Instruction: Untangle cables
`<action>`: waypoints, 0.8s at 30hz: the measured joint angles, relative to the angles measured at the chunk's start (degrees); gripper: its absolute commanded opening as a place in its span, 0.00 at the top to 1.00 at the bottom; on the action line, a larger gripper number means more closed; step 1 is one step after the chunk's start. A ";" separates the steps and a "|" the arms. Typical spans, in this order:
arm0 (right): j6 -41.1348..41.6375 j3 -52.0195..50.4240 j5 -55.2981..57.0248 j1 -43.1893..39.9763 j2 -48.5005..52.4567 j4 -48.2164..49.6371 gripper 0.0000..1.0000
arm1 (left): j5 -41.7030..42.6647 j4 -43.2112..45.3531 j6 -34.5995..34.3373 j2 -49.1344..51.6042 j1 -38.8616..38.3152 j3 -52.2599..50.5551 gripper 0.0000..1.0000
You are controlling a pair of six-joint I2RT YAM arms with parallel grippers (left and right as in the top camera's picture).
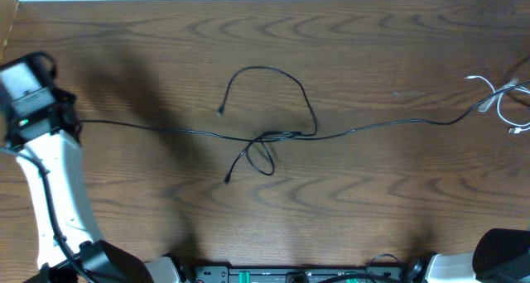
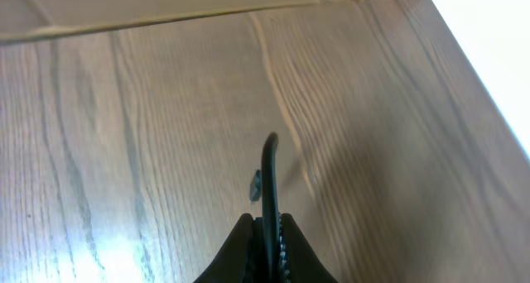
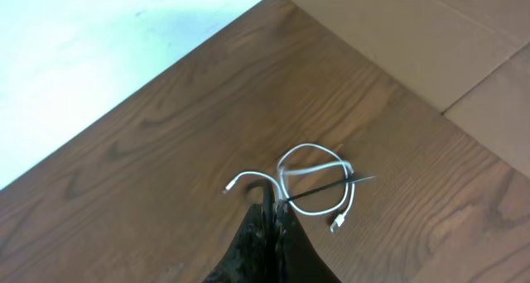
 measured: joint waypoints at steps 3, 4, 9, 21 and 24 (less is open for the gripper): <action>1.95 0.00 3.04 -0.11 0.00 -0.59 0.99 | 10.12 4.48 -4.04 0.00 7.30 -0.04 0.92; 3.02 0.00 4.50 -0.48 0.00 -1.09 0.99 | 12.37 4.57 -5.57 0.00 9.05 -0.04 0.93; 3.19 0.00 -2.62 -2.03 0.00 -3.37 0.99 | 25.64 5.09 -6.97 0.00 10.21 -0.04 0.93; -21.81 -1.18 -34.67 11.39 0.26 -19.26 0.39 | 34.42 -11.67 11.93 0.00 -17.73 -0.04 0.93; -22.53 -5.53 -34.82 18.86 0.33 -19.02 0.39 | 33.64 -16.11 12.59 0.00 -21.62 -0.04 0.93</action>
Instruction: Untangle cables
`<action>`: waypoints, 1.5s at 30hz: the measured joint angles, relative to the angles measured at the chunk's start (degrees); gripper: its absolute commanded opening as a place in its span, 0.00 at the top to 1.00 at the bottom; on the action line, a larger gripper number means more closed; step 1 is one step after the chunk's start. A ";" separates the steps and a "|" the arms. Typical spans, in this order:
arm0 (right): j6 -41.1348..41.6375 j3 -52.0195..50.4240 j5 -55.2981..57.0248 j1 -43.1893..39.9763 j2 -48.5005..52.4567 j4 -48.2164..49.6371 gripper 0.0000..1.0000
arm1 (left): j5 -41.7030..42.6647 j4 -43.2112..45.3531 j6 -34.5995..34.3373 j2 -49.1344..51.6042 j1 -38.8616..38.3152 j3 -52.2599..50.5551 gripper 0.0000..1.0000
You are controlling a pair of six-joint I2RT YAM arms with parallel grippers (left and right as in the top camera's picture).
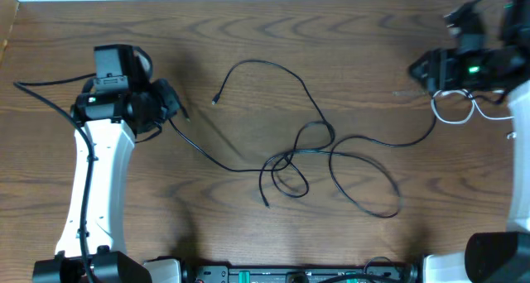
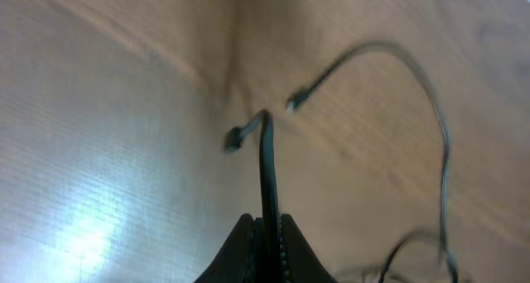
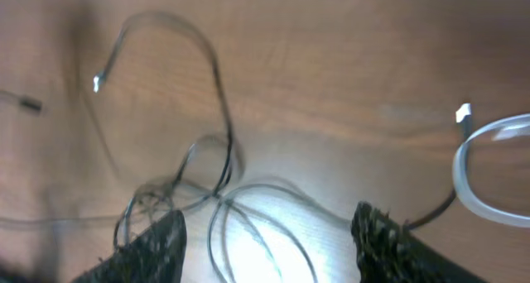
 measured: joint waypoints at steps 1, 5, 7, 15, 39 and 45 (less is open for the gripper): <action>0.39 -2.69 -0.02 2.23 0.13 1.46 0.39 | -0.17 -0.98 0.02 0.00 -0.70 0.00 0.93; 6.19 -16.06 0.17 12.39 0.76 11.87 0.41 | -0.87 -5.75 0.17 0.00 -2.03 0.00 0.93; 9.97 -20.44 0.50 16.57 0.68 18.64 0.40 | -1.14 -6.25 0.17 0.00 -2.08 0.00 0.93; 37.73 -34.07 6.25 31.26 0.74 29.11 0.31 | -1.27 -6.58 0.17 0.00 -2.08 0.00 0.93; 45.22 -25.49 13.73 -4.46 -10.45 51.91 0.99 | -10.86 17.49 -11.13 -0.04 17.57 0.26 0.92; 43.56 -25.49 17.40 -9.42 -10.43 54.16 0.99 | -5.88 22.91 -14.95 -0.07 22.80 0.26 0.93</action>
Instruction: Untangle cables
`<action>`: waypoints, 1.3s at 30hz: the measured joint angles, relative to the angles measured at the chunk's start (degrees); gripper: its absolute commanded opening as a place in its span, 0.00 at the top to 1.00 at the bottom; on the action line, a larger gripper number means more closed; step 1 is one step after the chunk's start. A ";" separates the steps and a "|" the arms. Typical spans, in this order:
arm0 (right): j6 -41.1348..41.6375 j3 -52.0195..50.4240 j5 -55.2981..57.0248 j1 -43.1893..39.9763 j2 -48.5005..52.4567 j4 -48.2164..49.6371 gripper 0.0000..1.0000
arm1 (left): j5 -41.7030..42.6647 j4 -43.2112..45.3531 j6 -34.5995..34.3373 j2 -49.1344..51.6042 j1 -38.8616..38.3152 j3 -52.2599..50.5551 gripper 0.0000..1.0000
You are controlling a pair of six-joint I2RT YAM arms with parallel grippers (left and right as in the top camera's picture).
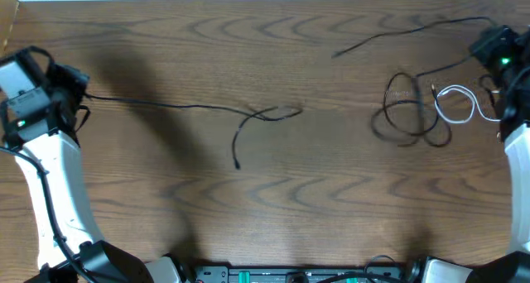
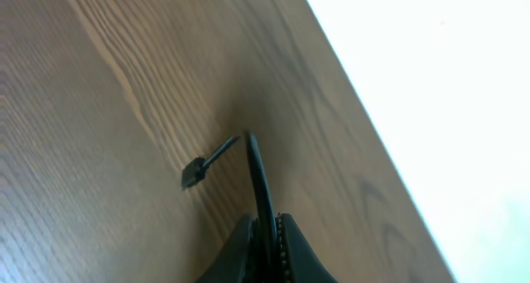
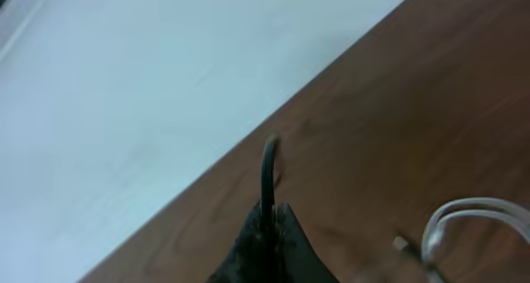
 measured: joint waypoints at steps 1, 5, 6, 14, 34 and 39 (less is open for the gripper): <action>-0.02 0.11 0.17 -1.38 0.00 0.31 0.99 | 0.15 0.15 -0.28 0.00 1.09 0.00 0.93; -4.90 1.57 -2.64 -3.06 -0.02 -1.70 0.99 | 1.44 -4.96 0.11 0.00 0.63 0.02 0.93; -8.46 1.86 -1.70 -3.06 0.00 -5.05 0.99 | 1.97 -6.69 1.14 0.00 -0.83 0.07 0.93; -21.11 2.25 24.15 -3.17 5.35 -19.52 0.72 | 4.68 -18.75 12.52 0.00 -22.14 0.17 0.92; -36.79 -11.87 -10.75 -2.40 16.83 -9.68 0.99 | 2.45 -23.52 20.68 0.00 -35.43 0.17 0.24; -31.56 -11.74 -8.52 -2.78 18.95 -6.10 0.99 | 2.27 -24.33 20.68 0.00 -35.43 0.17 0.25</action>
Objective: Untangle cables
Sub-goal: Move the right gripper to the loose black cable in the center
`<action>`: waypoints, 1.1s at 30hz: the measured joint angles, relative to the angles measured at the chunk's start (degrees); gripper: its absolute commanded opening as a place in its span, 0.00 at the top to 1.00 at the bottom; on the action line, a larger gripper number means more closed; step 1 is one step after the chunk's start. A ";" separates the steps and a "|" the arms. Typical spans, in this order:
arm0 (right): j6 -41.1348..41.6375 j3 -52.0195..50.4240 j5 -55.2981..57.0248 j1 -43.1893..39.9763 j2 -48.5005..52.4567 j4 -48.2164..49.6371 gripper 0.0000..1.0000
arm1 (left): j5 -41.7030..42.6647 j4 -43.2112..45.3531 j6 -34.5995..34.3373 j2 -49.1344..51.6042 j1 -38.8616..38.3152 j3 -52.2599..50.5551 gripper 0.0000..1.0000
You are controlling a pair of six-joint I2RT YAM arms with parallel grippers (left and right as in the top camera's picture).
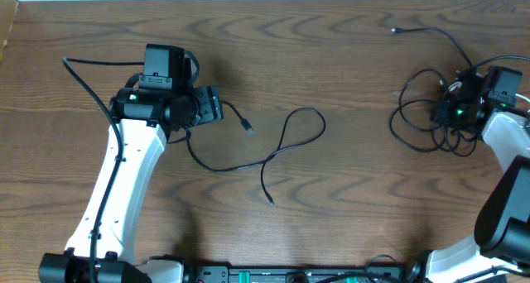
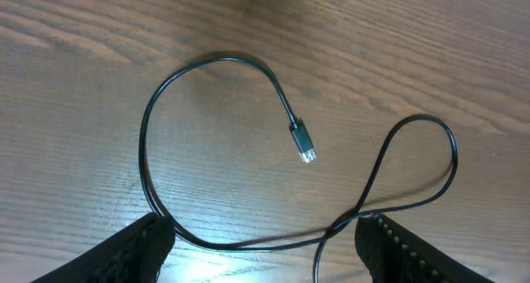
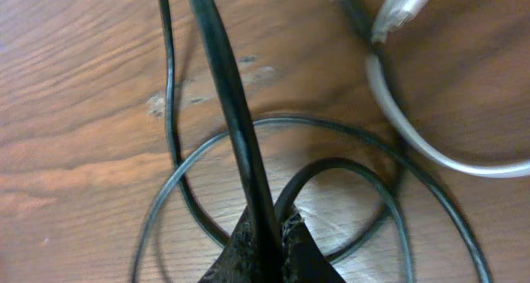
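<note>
One thin black cable (image 1: 281, 142) lies loose in the middle of the table, crossing itself once, its plug (image 2: 303, 142) just ahead of my left gripper (image 1: 217, 105). That left gripper (image 2: 265, 254) is open, with a run of the cable on the table between its fingers (image 2: 141, 242). At the far right a second black cable (image 1: 418, 122) lies in a coil. My right gripper (image 1: 451, 113) sits over the coil, shut on a strand (image 3: 224, 84) of it. A white cable (image 3: 439, 151) lies under the coil.
The free end of the right-hand black cable (image 1: 395, 30) reaches toward the table's far edge. Another dark cord (image 1: 83, 68) trails from the left arm across the table's left side.
My left gripper was at the far left, shut on the stretched cable's end. Now it is near the middle and open, the cable slack on the table. My right gripper came down onto the coil, still shut.
First both grippers were shut, far apart, on cables knotted together mid-table. Then both arms stood further in, the cables slack, the right gripper open. Then the cables lay apart, one to each side, both grippers shut. Now the left one lies released.
</note>
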 measured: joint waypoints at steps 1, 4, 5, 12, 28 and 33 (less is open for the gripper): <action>1.44 0.92 2.75 -0.61 -1.42 -0.44 0.99 | -0.02 -0.35 0.00 0.00 0.00 0.00 0.25; 3.91 6.36 13.27 -3.52 -9.29 -0.87 0.99 | 0.00 -0.61 0.00 0.00 0.00 0.00 0.25; 4.09 7.48 15.32 -4.09 -10.84 -0.79 0.99 | -0.02 -0.61 0.00 0.00 0.00 0.00 0.25; 1.49 11.63 14.69 -6.36 -16.35 -3.02 0.10 | -3.80 -0.33 0.02 0.00 0.00 0.00 0.24; 1.92 18.12 4.83 43.10 -2.29 -25.88 0.12 | -14.62 -5.81 -8.92 -0.85 15.23 0.00 0.19; 21.51 23.65 9.94 55.19 0.92 -26.08 0.13 | -17.90 -8.20 -12.11 -0.87 18.88 0.00 0.18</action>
